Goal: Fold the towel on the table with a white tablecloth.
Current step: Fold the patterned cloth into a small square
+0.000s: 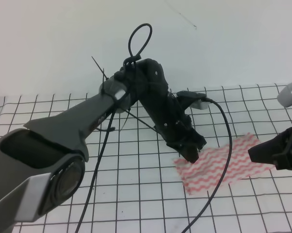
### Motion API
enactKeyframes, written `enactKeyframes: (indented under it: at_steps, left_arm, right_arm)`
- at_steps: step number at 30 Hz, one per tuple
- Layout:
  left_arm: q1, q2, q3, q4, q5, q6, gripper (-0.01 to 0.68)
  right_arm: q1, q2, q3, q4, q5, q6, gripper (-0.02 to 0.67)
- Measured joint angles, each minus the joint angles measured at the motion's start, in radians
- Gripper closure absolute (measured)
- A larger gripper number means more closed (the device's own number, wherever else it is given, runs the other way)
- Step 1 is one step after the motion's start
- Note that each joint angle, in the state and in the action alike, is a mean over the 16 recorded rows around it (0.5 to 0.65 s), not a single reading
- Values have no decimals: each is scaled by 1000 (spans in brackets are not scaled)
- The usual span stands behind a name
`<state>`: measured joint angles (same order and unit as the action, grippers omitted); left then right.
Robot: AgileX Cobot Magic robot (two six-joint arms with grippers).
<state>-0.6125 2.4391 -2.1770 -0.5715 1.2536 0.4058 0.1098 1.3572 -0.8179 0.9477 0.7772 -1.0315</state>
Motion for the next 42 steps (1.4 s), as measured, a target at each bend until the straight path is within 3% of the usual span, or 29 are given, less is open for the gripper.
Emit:
enactKeyframes:
  at_steps: [42]
  left_arm:
    - [0, 9, -14, 54, -31, 30, 673]
  right_arm:
    - [0, 30, 0, -19, -6, -5, 639]
